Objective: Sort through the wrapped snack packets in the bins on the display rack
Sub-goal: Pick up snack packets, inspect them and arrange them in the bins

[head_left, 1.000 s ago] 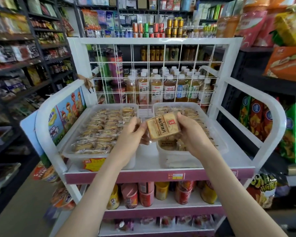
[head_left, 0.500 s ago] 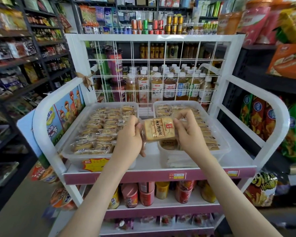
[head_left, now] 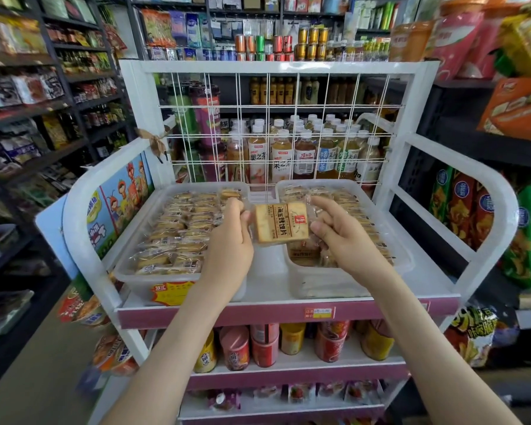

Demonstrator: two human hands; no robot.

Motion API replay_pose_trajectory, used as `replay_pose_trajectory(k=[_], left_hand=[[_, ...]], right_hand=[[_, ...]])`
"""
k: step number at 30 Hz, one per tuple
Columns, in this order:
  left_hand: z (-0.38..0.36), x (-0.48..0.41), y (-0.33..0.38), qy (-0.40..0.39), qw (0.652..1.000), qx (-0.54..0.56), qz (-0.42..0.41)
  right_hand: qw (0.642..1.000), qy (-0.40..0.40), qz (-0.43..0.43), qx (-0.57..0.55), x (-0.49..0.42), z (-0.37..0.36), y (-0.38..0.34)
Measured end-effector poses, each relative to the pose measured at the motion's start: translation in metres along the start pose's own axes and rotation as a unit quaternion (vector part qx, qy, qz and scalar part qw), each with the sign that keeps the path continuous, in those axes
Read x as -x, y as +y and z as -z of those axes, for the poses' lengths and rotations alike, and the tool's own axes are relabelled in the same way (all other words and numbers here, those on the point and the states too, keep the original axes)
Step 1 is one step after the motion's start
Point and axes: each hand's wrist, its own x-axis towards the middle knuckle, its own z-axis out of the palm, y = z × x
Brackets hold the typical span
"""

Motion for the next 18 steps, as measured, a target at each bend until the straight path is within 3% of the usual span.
replay_pose_trajectory(k=[2,6,13,18], left_hand=[[0.000,-0.001,0.001,0.026,0.999,0.014,-0.013],[-0.003,0.001,0.000,0.050,0.997,0.046,-0.021],[0.002,0.003,-0.010,-0.048,0.985,0.166,-0.022],[0.004,0.005,-0.005,-0.053,0.975,0.217,-0.010]], right_hand=[[0.999,0.028,0.012,0.034,-0.003,-0.001,0.001],[0.998,0.062,-0.001,0.000,-0.003,-0.006,0.006],[0.995,-0.013,-0.047,-0.088,-0.003,0.000,0.003],[0.988,0.066,-0.040,-0.136,-0.002,-0.016,-0.002]])
